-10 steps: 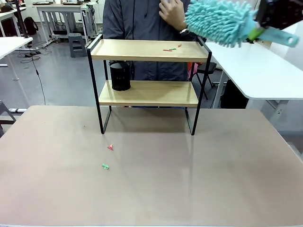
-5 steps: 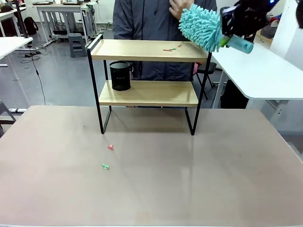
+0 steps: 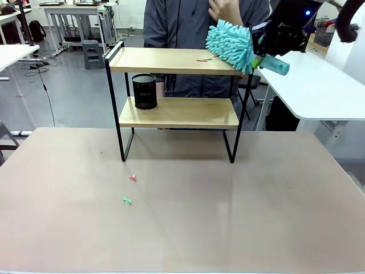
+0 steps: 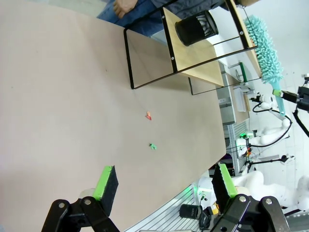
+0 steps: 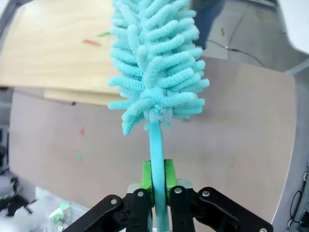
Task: Clean the shelf.
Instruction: Clean the remaining tier of the Shelf with the Duster once objects are removed.
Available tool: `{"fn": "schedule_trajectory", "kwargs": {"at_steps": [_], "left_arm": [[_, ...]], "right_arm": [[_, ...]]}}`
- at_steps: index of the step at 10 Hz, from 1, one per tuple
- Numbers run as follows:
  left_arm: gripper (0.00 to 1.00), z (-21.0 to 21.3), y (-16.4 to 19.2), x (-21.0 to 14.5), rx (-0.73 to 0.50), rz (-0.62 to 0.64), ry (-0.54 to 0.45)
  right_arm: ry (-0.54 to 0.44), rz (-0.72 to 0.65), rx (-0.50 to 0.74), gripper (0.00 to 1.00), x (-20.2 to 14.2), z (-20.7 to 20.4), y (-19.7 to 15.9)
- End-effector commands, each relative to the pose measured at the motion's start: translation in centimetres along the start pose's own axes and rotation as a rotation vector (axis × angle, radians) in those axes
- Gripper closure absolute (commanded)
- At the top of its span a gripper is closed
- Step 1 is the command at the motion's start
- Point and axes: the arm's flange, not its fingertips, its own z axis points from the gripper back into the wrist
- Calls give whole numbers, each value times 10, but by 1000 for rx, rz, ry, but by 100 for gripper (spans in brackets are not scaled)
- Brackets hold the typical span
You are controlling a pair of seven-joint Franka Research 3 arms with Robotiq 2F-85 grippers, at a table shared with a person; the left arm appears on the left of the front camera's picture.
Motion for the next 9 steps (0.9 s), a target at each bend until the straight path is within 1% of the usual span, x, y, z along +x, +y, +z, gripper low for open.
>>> {"fn": "schedule_trajectory", "kwargs": {"at_steps": [1, 3, 4, 5, 6, 7, 9], "left_arm": [[0, 0, -1, -1, -8, -22, -3], [0, 0, -1, -1, -8, -22, -3], [0, 0, -1, -1, -8, -22, -3], [0, 0, -1, -1, -8, -22, -3], [0, 0, -1, -1, -8, -22, -3], [0, 0, -1, -1, -8, -22, -3], [0, 0, -1, -1, -8, -22, -3]], "right_arm": [[167, 85, 198, 88, 1, 11, -8], [363, 241, 413, 88, -10, 22, -14], [441, 312, 545, 88, -15, 31, -21], [478, 373, 635, 88, -20, 39, -29], [529, 403, 746, 88, -24, 45, -38], [523, 384, 778, 88, -24, 47, -46], [521, 357, 798, 88, -25, 43, -55]]}}
